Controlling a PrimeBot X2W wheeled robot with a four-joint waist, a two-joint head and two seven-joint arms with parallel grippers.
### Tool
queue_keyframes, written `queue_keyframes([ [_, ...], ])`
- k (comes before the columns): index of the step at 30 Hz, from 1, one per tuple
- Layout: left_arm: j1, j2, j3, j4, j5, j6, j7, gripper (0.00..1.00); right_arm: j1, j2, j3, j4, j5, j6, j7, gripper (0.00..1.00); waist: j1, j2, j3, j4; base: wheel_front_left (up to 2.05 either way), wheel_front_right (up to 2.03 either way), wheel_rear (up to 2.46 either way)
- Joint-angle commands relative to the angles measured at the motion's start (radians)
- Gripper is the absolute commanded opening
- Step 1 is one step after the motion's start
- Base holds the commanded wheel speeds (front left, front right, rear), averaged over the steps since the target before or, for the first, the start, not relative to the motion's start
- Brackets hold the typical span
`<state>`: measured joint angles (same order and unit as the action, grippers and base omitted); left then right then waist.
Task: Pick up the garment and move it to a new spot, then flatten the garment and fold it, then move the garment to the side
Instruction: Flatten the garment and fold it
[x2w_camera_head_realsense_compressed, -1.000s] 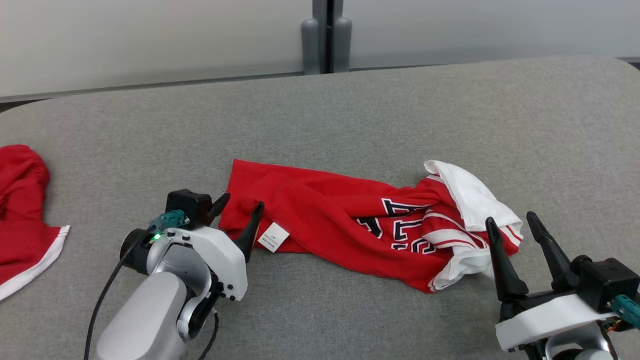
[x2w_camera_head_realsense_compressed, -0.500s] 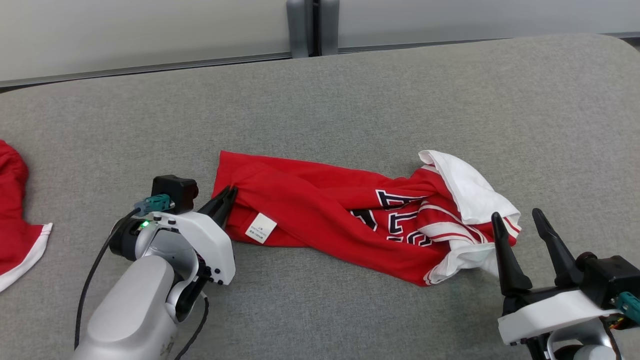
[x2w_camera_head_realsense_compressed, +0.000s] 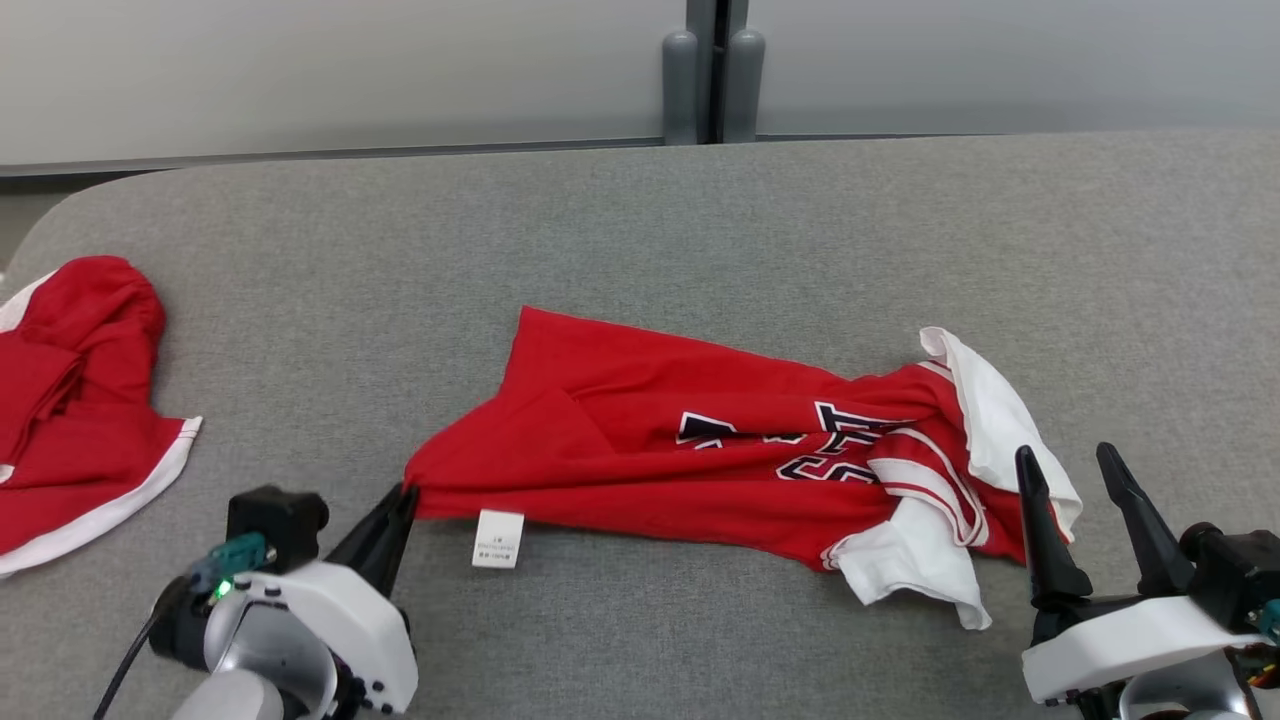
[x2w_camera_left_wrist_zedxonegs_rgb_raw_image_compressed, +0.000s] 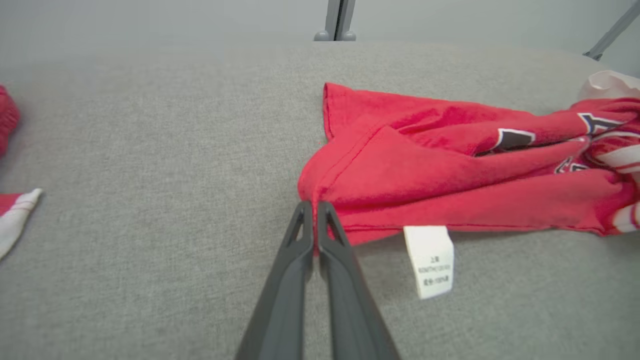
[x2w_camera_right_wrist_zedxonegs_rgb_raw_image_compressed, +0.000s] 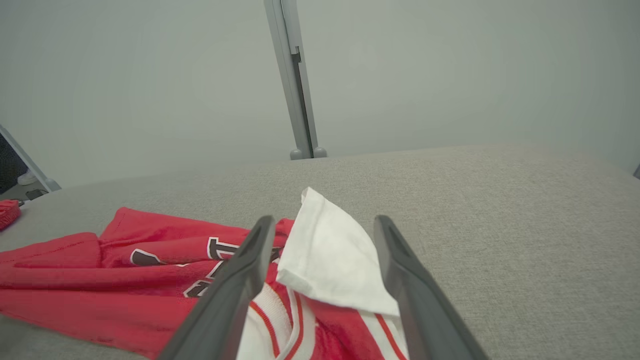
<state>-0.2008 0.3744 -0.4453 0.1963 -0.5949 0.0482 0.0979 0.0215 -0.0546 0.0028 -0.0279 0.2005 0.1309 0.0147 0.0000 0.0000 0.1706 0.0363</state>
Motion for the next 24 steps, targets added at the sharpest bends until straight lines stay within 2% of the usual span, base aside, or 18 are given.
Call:
queue_keyframes([
  [1,0.028,0.011,0.009,-0.027,-0.012,0.016,0.006,0.0,0.006,-0.002,-0.006,-0.003,0.006,0.0,0.003,1.0,0.0,0.0,-0.004,0.014,0.0,0.0,0.0],
  [4,0.116,0.022,0.032,-0.114,-0.041,0.061,0.027,0.0,0.009,-0.001,-0.011,-0.007,0.005,0.0,0.014,1.0,0.0,0.0,0.001,0.027,0.0,0.0,0.0],
  [7,0.162,0.01,0.04,-0.144,-0.065,0.079,0.026,0.0,-0.002,0.0,-0.012,-0.011,0.003,0.0,0.018,1.0,0.0,0.0,0.009,0.031,0.0,0.0,0.0],
  [8,0.169,-0.001,0.04,-0.138,-0.072,0.083,0.023,0.33,-0.005,0.0,-0.014,-0.013,0.003,0.0,0.021,1.0,0.0,0.0,0.01,0.032,0.0,0.0,0.0],
  [9,0.168,-0.002,0.039,-0.128,-0.066,0.085,0.013,1.0,-0.009,0.0,-0.015,-0.015,0.001,0.0,0.023,1.0,0.0,0.0,0.011,0.032,0.0,0.0,0.0],
  [14,0.147,-0.06,0.065,-0.089,-0.078,0.085,-0.096,1.0,-0.016,0.001,-0.017,-0.036,-0.015,0.0,0.027,1.0,0.0,0.0,0.004,0.02,0.0,0.0,0.0],
  [20,0.116,-0.065,0.098,-0.098,0.006,0.118,-0.276,1.0,0.005,0.0,-0.032,-0.063,-0.031,0.0,0.038,1.0,0.0,0.0,-0.038,0.014,0.0,0.0,0.0],
  [24,0.108,-0.062,0.109,-0.101,0.047,0.13,-0.328,1.0,0.033,-0.002,-0.038,-0.073,-0.04,0.0,0.048,1.0,0.0,0.0,-0.072,0.017,0.0,0.0,0.0],
])
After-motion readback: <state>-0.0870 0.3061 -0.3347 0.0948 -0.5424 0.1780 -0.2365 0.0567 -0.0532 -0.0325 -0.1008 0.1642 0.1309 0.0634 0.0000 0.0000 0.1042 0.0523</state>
